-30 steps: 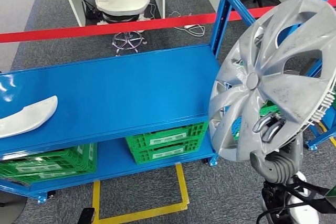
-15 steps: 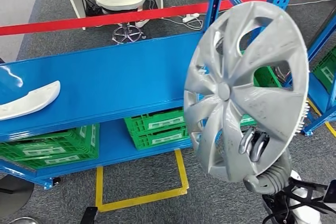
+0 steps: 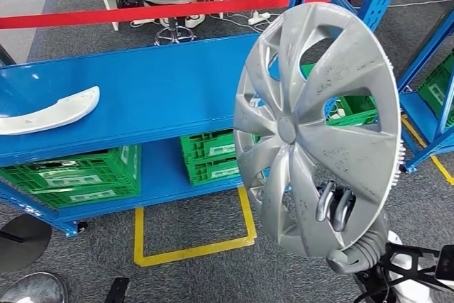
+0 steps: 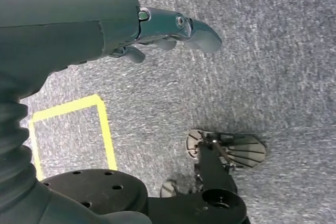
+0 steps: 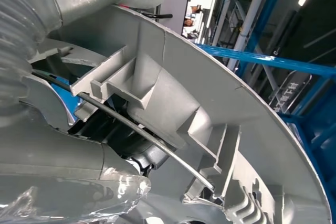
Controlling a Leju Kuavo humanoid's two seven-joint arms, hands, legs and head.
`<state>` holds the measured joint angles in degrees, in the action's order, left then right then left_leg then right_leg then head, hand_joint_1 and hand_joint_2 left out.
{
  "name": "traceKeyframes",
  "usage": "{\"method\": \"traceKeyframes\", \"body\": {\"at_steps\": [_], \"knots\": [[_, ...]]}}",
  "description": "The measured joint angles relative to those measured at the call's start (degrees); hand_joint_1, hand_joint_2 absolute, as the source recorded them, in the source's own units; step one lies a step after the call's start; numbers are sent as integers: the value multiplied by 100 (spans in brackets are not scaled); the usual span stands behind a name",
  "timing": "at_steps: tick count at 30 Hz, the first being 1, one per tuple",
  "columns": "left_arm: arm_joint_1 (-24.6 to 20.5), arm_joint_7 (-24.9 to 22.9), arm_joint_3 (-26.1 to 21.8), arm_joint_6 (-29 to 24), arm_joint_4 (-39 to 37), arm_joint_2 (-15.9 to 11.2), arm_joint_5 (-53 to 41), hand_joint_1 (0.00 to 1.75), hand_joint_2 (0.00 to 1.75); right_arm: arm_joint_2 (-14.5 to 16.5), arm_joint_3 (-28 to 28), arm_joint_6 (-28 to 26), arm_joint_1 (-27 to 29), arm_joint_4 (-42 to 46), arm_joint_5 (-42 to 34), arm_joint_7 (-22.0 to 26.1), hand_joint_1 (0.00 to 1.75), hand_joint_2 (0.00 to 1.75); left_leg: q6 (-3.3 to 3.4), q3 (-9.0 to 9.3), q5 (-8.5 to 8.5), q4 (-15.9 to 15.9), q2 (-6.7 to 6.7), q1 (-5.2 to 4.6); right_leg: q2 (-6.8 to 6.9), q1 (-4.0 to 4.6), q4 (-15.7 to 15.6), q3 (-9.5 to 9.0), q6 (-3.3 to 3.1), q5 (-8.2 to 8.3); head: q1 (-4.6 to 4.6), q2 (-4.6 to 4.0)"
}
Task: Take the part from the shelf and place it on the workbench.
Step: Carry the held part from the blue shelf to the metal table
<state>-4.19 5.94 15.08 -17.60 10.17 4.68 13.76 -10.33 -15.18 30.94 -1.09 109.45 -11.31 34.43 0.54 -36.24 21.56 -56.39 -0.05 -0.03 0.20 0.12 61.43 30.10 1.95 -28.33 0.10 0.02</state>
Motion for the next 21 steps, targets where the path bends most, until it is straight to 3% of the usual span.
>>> {"method": "traceKeyframes", "body": {"at_steps": [2, 4, 5, 7, 9, 10, 11, 12, 14, 16, 17, 19, 20, 21], "knots": [[-2, -2, 5, 1, 1, 7, -2, 0, 175, -4, -9, 29, -26, 6, -15, 2, 175, 175, -69, -55, -116, 23, 3, 26, -6, 47, -492, -278, -30, -110, 0, 0], [-1, -7, 8, 2, 0, 8, -4, 0, 175, -5, -13, 78, -39, 9, -40, 1, 175, 175, -144, -88, -206, 79, 0, 48, -5, 56, -602, -264, -47, -22, 2, 0], [2, -9, 8, 3, -1, 7, -7, 0, 175, -7, -17, 111, -48, 9, -55, -2, 175, 175, -178, -122, -129, 45, -3, 48, 2, 44, -630, -229, -77, 54, -5, 0], [7, -14, 10, 4, -1, 2, -15, 0, 175, -10, -32, 185, -68, 8, -86, -9, 175, 175, -237, -277, 326, -390, -9, 52, 23, 5, -666, -134, -134, 189, -24, 0], [6, -17, 11, 5, -1, -3, -20, 0, 175, -13, -57, 268, -85, 6, -114, -15, 175, 175, -280, -483, 817, -1166, -7, 62, 27, -2, -633, 8, -157, 284, -39, 0], [4, -17, 11, 5, -1, -5, -23, 0, 175, -13, -75, 315, -91, 5, -125, -18, 175, 175, -295, -524, 906, -1449, -6, 65, 28, -6, -609, 87, -151, 327, -40, 0], [0, -17, 11, 5, -1, -7, -28, 0, 175, -13, -94, 357, -97, 5, -131, -21, 175, 175, -304, -479, 867, -1555, -6, 65, 28, -12, -575, 173, -140, 366, -41, 0], [-5, -17, 11, 5, -1, -8, -35, 0, 175, -13, -110, 390, -100, 5, -135, -23, 175, 175, -310, -342, 742, -1468, -6, 66, 26, -21, -535, 260, -122, 403, -42, 0], [-26, -17, 11, 5, 0, -8, -47, 0, 175, -14, -133, 429, -109, 7, -143, -25, 175, 175, -320, 169, 518, -843, -8, 69, 19, -35, -442, 429, -68, 468, -45, 0], [-56, -17, 11, 5, 1, -4, -51, 0, 175, -14, -143, 439, -130, 11, -151, -26, 175, 175, -274, 575, 543, -218, -25, 59, 15, -28, -358, 560, -1, 538, -49, 0], [-68, -17, 12, 5, 1, -2, -53, 0, 175, -14, -146, 440, -140, 14, -156, -27, 175, 175, -231, 640, 583, -72, -33, 47, 15, -22, -340, 604, 31, 582, -50, 0], [-67, -17, 13, 5, -1, -5, -52, 0, 175, -16, -153, 440, -149, 13, -163, -28, 175, 175, -112, 577, 539, -25, -26, 39, 14, -33, -335, 655, 93, 653, -51, 0], [-63, -18, 12, 4, -1, -7, -51, 0, 175, -18, -158, 440, -148, 13, -166, -28, 175, 175, -56, 531, 489, -22, -16, 39, 12, -42, -297, 694, 119, 587, -46, 0], [-58, -19, 11, 3, -1, -10, -49, 0, 175, -21, -163, 440, -149, 13, -168, -29, 175, 175, -3, 477, 431, -15, -6, 45, 8, -49, -171, 751, 145, 417, -44, 0]]}}
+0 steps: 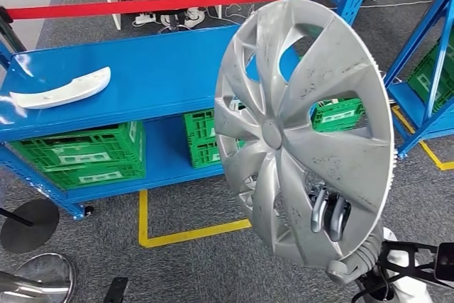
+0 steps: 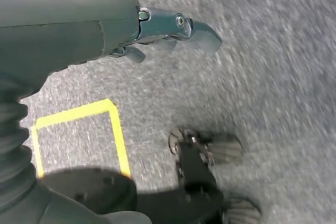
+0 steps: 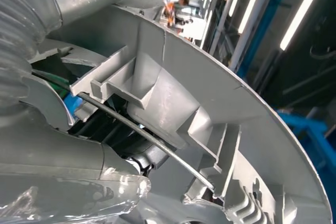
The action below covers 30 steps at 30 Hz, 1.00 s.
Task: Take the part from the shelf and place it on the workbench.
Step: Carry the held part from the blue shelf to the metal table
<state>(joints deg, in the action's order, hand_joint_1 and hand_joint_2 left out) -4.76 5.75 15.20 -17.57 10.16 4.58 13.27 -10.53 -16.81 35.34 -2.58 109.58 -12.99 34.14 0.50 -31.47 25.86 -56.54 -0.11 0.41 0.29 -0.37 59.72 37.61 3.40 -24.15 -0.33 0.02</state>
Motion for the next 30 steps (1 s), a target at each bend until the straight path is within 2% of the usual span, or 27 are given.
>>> {"method": "traceKeyframes", "body": {"at_steps": [1, 3, 4, 5, 6, 7, 8, 9, 10, 11, 12, 13, 14, 15, 16, 18, 19, 20, 21, 22, 23, 24, 26, 27, 28, 29, 30], "knots": [[0, 0, 0, 0, 0, -1, 1, 0, 175, -3, -8, 1, -1, -1, -1, 0, 175, 175, 38, -65, -63, 3, 8, 3, -3, -5, 245, 79, 21, -266, 7, 0], [-4, -1, 1, 2, 0, 1, -2, 0, 175, -4, -31, 3, -6, -1, -2, -1, 175, 175, 70, -227, -201, -2, 8, -6, -6, -6, 989, 238, 49, -820, 16, 0], [-6, -1, 2, 4, 0, 3, -3, 0, 175, -4, -43, 4, -6, -1, -2, -1, 175, 175, 71, -316, -273, -6, 8, -11, -6, -6, 1311, 265, 52, -942, 18, 0], [-6, -1, 2, 4, 0, 3, -3, 0, 175, -4, -52, 4, -7, -1, -2, -2, 175, 175, 67, -407, -346, -8, 8, -16, -6, -6, 1484, 224, 48, -925, 17, 0], [-6, -1, 2, 4, 0, 2, -2, 0, 175, -4, -60, 4, -8, -1, -2, -2, 175, 175, 60, -496, -417, -10, 9, -19, -6, -5, 1464, 95, 37, -793, 17, 0], [-8, -1, 2, 4, 0, 2, -2, 0, 175, -4, -66, 4, -12, -1, -2, -3, 175, 175, 47, -582, -491, -11, 8, -21, -6, -4, 1242, -138, 21, -625, 16, 0], [-11, -1, 2, 4, 1, 3, -2, 0, 175, -4, -70, 4, -24, -1, -2, -3, 175, 175, 29, -656, -564, -14, 6, -23, -7, -2, 860, -452, 0, -550, 16, 0], [-15, -1, 2, 4, 1, 4, -2, 0, 175, -4, -75, 4, -39, 2, -2, -4, 175, 175, 4, -715, -634, -17, 4, -28, -9, 7, 375, -805, -22, -572, 15, 0], [-17, -1, 2, 4, 2, 4, -2, 0, 175, -4, -79, 4, -50, 3, -2, -4, 175, 175, -27, -746, -708, -2, 3, -32, -12, 21, -8, -1050, -47, -634, 8, 0], [-17, -1, 2, 4, 2, 4, -2, 0, 175, -6, -82, 4, -62, 4, -3, -3, 175, 175, -60, -760, -780, 17, 3, -30, -19, 37, -267, -1189, -72, -715, 17, 0], [-13, -1, 2, 4, 2, 4, -2, 0, 175, -7, -85, 4, -67, 4, -4, -1, 175, 175, -99, -768, -854, 51, 3, -26, -27, 55, -374, -1210, -105, -724, 25, 0], [-3, -1, 2, 4, -1, 1, -2, 0, 175, -8, -86, 4, -67, 0, -5, 1, 175, 175, -137, -778, -922, 90, 3, -16, -31, 54, -351, -1129, -151, -665, 35, 0], [8, -1, 2, 4, -3, -3, -2, 0, 175, -9, -87, 4, -70, -2, -6, 1, 175, 175, -176, -806, -884, 90, 2, -8, -31, 48, -355, -1069, -199, -599, 49, 0], [22, -3, 2, 4, -5, -6, -2, 0, 175, -9, -89, 4, -69, -3, -6, -1, 175, 175, -212, -845, -708, 12, 1, -4, -27, 39, -355, -1001, -251, -514, 35, 0], [35, -5, 2, 4, -7, -8, -1, 0, 175, -10, -89, 4, -67, -4, -6, -2, 175, 175, -243, -897, -413, -179, 1, 1, -22, 27, -359, -923, -291, -420, 18, 0], [38, -9, 2, 4, -7, -6, 1, 0, 175, -11, -89, 2, -61, -4, -6, -2, 175, 175, -289, -1013, 270, -878, 1, 4, -20, 28, -347, -748, -328, -244, -16, 0], [33, -9, 2, 4, -7, -5, 2, 0, 175, -11, -89, 2, -57, -5, -6, -3, 175, 175, -305, -1046, 434, -1253, 1, 5, -18, 30, -339, -643, -328, -162, -23, 0], [27, -9, 2, 4, -7, -5, 2, 0, 175, -11, -89, 1, -54, -7, -6, -3, 175, 175, -316, -1030, 439, -1525, 1, 5, -14, 31, -326, -535, -321, -85, -25, 0], [23, -9, 2, 4, -7, -5, 2, 0, 175, -11, -89, 1, -52, -7, -6, -4, 175, 175, -318, -942, 320, -1634, 1, 5, -10, 31, -310, -424, -309, -12, -25, 0], [20, -9, 2, 4, -7, -6, 2, 0, 175, -11, -89, 2, -50, -8, -6, -4, 175, 175, -313, -768, 152, -1546, 1, 6, -8, 31, -292, -318, -296, 56, -26, 0], [14, -9, 2, 4, -7, -7, 1, 0, 175, -11, -89, 2, -50, -7, -6, -4, 175, 175, -300, -507, 41, -1284, 0, 6, -8, 30, -268, -226, -279, 121, -26, 0], [5, -9, 2, 4, -6, -8, -1, 0, 175, -11, -89, 2, -51, -5, -7, -4, 175, 175, -281, -169, 42, -870, -1, 1, -8, 37, -243, -146, -258, 178, -26, 0], [-21, -9, 2, 4, -5, -9, -4, 0, 175, -11, -89, 1, -52, -1, -7, -3, 175, 175, -203, 350, 234, -117, -6, -17, -5, 48, -215, -43, -205, 302, -22, 0], [-29, -9, 2, 4, -4, -8, -4, 0, 175, -11, -89, 1, -53, 1, -7, -3, 175, 175, -157, 456, 298, 82, -8, -34, -2, 48, -222, -12, -172, 368, -21, 0], [-28, -9, 2, 4, -5, -3, -4, 0, 175, -11, -90, 1, -51, 1, -7, -4, 175, 175, -102, 435, 290, 137, -5, -40, -4, 42, -235, 11, -137, 436, -19, 0], [-23, -9, 2, 4, -5, -1, -4, 0, 175, -12, -91, 2, -46, 1, -7, -4, 175, 175, -57, 379, 231, 126, 5, -41, -8, 32, -236, 40, -103, 441, -24, 0], [-16, -10, 2, 4, -6, 1, -3, 0, 175, -13, -92, 2, -41, 1, -7, -4, 175, 175, -6, 318, 170, 127, 15, -36, -12, 25, -169, 96, -69, 335, -18, 0]]}}
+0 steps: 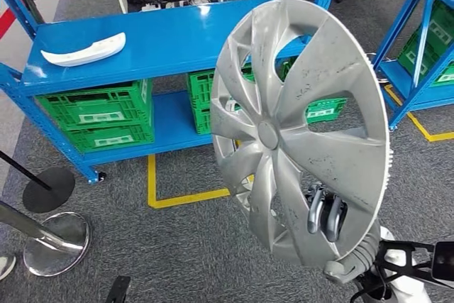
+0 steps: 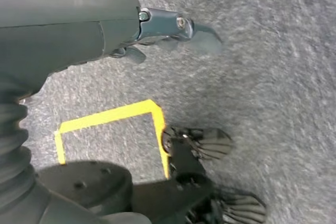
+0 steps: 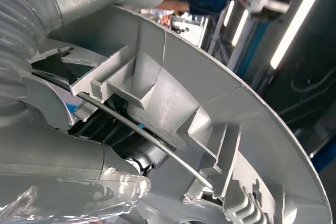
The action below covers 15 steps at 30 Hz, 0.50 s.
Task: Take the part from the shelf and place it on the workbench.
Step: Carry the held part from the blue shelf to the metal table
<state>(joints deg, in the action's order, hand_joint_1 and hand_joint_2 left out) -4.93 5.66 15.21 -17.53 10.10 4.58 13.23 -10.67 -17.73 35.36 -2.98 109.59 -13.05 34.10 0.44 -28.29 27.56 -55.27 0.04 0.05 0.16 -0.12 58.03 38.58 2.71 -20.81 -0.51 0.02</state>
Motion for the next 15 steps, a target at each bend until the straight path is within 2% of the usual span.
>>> {"method": "traceKeyframes", "body": {"at_steps": [1, 2, 3, 4, 5, 6, 7, 8, 9, 10, 11, 12, 14, 15], "knots": [[5, -1, 0, -1, -1, 1, 1, 0, 175, -1, -2, 1, 5, 0, 0, 0, 175, 175, 42, -71, -72, 7, 12, 10, -4, -7, 182, 72, 33, -227, 9, 0], [4, -1, 0, -1, -1, -3, 1, 0, 175, -3, -3, 2, 8, -1, 0, 0, 175, 175, 70, -146, -144, 5, 19, 13, -5, -15, 475, 157, 59, -536, 17, 0], [4, -2, 0, -1, -1, -3, 1, 0, 175, -3, -4, 3, 8, -2, 1, -1, 175, 175, 87, -234, -217, 2, 20, 11, -5, -19, 860, 243, 83, -838, 30, 0], [2, -2, 0, -1, -1, -2, 1, 0, 175, -4, -6, 3, 8, -2, 1, -1, 175, 175, 88, -326, -293, -1, 22, 10, -5, -22, 1247, 294, 102, -1033, 33, 0], [2, -2, 0, 0, -1, -1, 1, 0, 175, -4, -7, 3, 9, -4, 1, -1, 175, 175, 84, -420, -368, -4, 23, 9, -5, -23, 1525, 294, 113, -1072, 35, 0], [2, -2, 0, 1, -1, 0, 1, 0, 175, -4, -8, 3, 8, -5, 1, -1, 175, 175, 75, -515, -442, -8, 24, 8, -5, -26, 1648, 223, 119, -980, 36, 0], [2, -2, 0, 1, -1, 1, 1, 0, 175, -4, -8, 2, 7, -6, 1, -1, 175, 175, 60, -608, -516, -11, 25, 9, -4, -31, 1571, 55, 121, -808, 35, 0], [0, -2, 0, 0, 0, 2, 1, 0, 175, -4, -8, 2, 4, -6, 1, -1, 175, 175, 39, -691, -588, -17, 23, 9, -4, -38, 1289, -224, 118, -667, 36, 0], [-1, -2, 0, 0, 1, 1, 1, 0, 175, -4, -9, 2, -3, -5, 1, -2, 175, 175, 13, -758, -654, -24, 18, 2, -4, -43, 857, -584, 113, -659, 37, 0], [-2, -2, 0, 0, 1, 1, 1, 0, 175, -4, -9, 2, -11, -3, 1, -2, 175, 175, -17, -806, -712, -35, 13, -5, -12, -43, 408, -917, 92, -735, 32, 0], [-4, -2, 0, 0, 2, 0, 1, 0, 175, -4, -10, 2, -15, -1, 0, -1, 175, 175, -49, -828, -766, -41, 8, -13, -18, -37, 59, -1143, 61, -848, 28, 0], [-4, -2, 0, 0, 2, -1, 1, 0, 175, -4, -10, 2, -20, 0, -1, 0, 175, 175, -83, -841, -813, -38, 6, -14, -25, -21, -132, -1243, 18, -943, 29, 1], [4, -1, 0, 0, 2, -2, 1, 0, 175, -4, -10, 2, -20, 1, -2, 3, 175, 175, -154, -863, -868, -32, 5, 5, -23, -5, -158, -1158, -102, -905, 30, 1], [17, -1, 0, 0, 2, -4, 1, 0, 175, -4, -11, 2, -20, 0, -2, 2, 175, 175, -189, -897, -778, -82, 4, 16, -18, -4, -147, -1105, -163, -855, 27, 1]]}}
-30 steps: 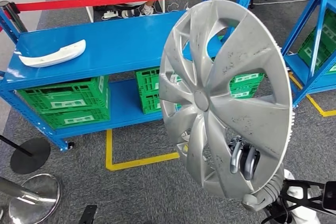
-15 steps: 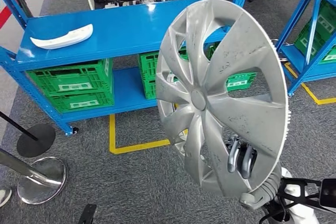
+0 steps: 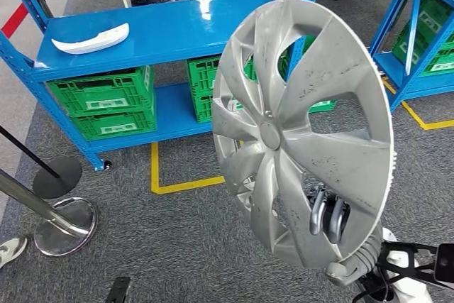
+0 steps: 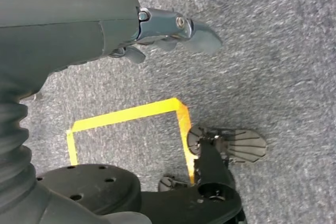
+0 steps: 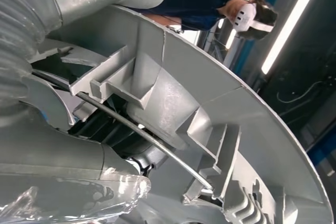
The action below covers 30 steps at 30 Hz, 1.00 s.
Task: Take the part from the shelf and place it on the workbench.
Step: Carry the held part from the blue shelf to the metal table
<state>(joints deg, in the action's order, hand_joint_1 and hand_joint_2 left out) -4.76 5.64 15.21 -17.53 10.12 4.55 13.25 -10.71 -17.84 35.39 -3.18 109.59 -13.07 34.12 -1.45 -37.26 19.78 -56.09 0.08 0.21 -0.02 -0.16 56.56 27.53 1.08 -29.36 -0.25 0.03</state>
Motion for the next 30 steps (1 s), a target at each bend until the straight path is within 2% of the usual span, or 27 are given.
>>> {"method": "traceKeyframes", "body": {"at_steps": [1, 2, 3, 4, 5, 6, 7, 9, 10, 11, 12, 14, 15, 16, 17, 19, 20, 21, 22, 24, 25, 26, 27, 30], "knots": [[12, 0, 0, 0, 0, -1, 0, 0, 175, 0, -1, 0, 2, 0, 0, -1, 175, 175, -31, -61, 200, -151, -2, 7, 6, -6, -1, 51, -54, 65, -9, -1], [19, 0, 0, 0, 0, -1, 0, 0, 175, 0, -1, -1, 3, 0, 0, -1, 175, 175, -57, -152, 488, -417, -4, 13, 9, -11, -2, 109, -93, 136, -20, -1], [19, -1, 0, 0, 0, 1, 0, 0, 175, 0, -2, -1, 7, 0, 0, -1, 175, 175, -76, -264, 795, -784, -4, 13, 8, -8, 2, 174, -114, 204, -25, -1], [16, -1, 0, 0, 0, 3, 0, 0, 175, 0, -2, -2, 10, -1, 0, -1, 175, 175, -89, -370, 1026, -1186, -4, 13, 6, -4, 7, 244, -123, 271, -28, -1], [14, -1, 0, 0, 0, 5, 0, 0, 175, 0, -2, -2, 17, -1, 0, -2, 175, 175, -94, -423, 1123, -1498, -4, 13, 5, 0, 12, 323, -122, 333, -28, -1], [14, -1, 0, 0, 0, 6, 0, 0, 175, 0, -2, -2, 24, -2, 1, -2, 175, 175, -90, -397, 1097, -1641, -4, 12, 5, 5, 16, 399, -115, 386, -27, -1], [15, -1, 0, 0, 0, 5, 0, 0, 175, 0, -2, -2, 29, -2, 1, -3, 175, 175, -76, -264, 979, -1563, -4, 11, 4, 9, 19, 464, -103, 432, -28, -1], [12, 0, 0, -9, 0, 1, 0, 0, 175, 0, -1, -33, 32, -2, 4, -5, 175, 175, -18, 265, 725, -869, -1, 0, 9, 15, 24, 549, -66, 499, -29, -1], [9, 2, 0, -29, 0, -5, 4, 0, 175, 0, 4, -101, 31, -3, 10, -13, 175, 175, 16, 544, 669, -459, 3, -11, 13, 26, 35, 577, -45, 523, -28, -1], [6, 9, 0, -54, 0, -13, 12, 0, 175, 1, 20, -196, 29, -9, 18, -23, 175, 175, 48, 735, 661, -153, 5, -21, 20, 37, 48, 600, -17, 550, -27, -1], [5, 20, 0, -78, 0, -21, 25, 0, 175, 1, 50, -301, 26, -24, 23, -29, 175, 175, 74, 829, 676, 20, 5, -30, 29, 46, 59, 624, 13, 578, -26, -1], [23, 49, 0, -100, 0, -32, 47, 0, 175, 2, 147, -424, 16, -80, 18, -17, 175, 175, 133, 803, 663, 86, -6, -28, 42, 47, 75, 667, 79, 625, -25, -1], [39, 58, -1, -102, 0, -39, 52, 0, 175, 2, 203, -439, 10, -114, 10, 0, 175, 175, 170, 778, 637, 89, -10, -21, 41, 40, 113, 707, 112, 593, -20, -1], [55, 66, -1, -105, 0, -48, 54, 0, 175, 2, 256, -440, 4, -144, 5, 15, 175, 175, 213, 751, 604, 96, -11, -12, 37, 32, 242, 777, 147, 486, -13, -1], [67, 70, -2, -108, 0, -56, 55, 0, 175, 2, 299, -435, -1, -170, 2, 26, 175, 175, 249, 716, 567, 102, -11, -4, 30, 23, 500, 894, 180, 305, -9, -1], [77, 74, -2, -113, 0, -75, 54, 0, 175, 2, 342, -422, -3, -211, 2, 33, 175, 175, 285, 624, 496, 96, -14, -9, 25, 10, 1298, 1206, 234, -141, 0, -1], [82, 74, -2, -113, 0, -78, 54, 0, 175, 2, 348, -415, 1, -228, 3, 33, 175, 175, 286, 577, 460, 94, -17, -11, 25, 6, 1632, 1320, 248, -282, 0, -1], [89, 74, -2, -112, 0, -80, 54, 0, 175, 2, 351, -409, 6, -245, 5, 32, 175, 175, 280, 536, 427, 91, -24, -11, 25, 4, 1773, 1337, 255, -318, 1, -1], [95, 74, -2, -111, 0, -81, 54, 0, 175, 2, 354, -405, 8, -260, 6, 32, 175, 175, 269, 502, 397, 87, -35, -9, 25, 1, 1672, 1233, 256, -248, 1, -1], [99, 74, -2, -112, 0, -81, 55, 0, 175, 2, 364, -399, 3, -276, 7, 32, 175, 175, 229, 455, 350, 73, -66, -6, 2, -17, 887, 734, 250, 44, 0, -1], [96, 74, -2, -112, 0, -84, 55, 0, 175, 3, 370, -400, -3, -281, 7, 33, 175, 175, 203, 429, 331, 56, -81, -15, -28, -23, 487, 488, 233, 146, -1, -1], [92, 74, -2, -113, 0, -86, 55, 0, 175, 3, 378, -399, -8, -285, 7, 35, 175, 175, 175, 403, 308, 43, -92, -25, -52, -25, 209, 328, 207, 203, -7, -1], [92, 74, -2, -113, 0, -89, 55, 0, 175, 4, 383, -399, -10, -291, 7, 37, 175, 175, 146, 375, 280, 33, -100, -33, -74, -19, 97, 273, 174, 208, -9, -1], [108, 74, -2, -114, 0, -98, 55, 0, 175, 7, 390, -400, -9, -308, 8, 38, 175, 175, 59, 293, 233, 6, -111, -22, -56, -3, 124, 351, 43, 276, -8, -1]]}}
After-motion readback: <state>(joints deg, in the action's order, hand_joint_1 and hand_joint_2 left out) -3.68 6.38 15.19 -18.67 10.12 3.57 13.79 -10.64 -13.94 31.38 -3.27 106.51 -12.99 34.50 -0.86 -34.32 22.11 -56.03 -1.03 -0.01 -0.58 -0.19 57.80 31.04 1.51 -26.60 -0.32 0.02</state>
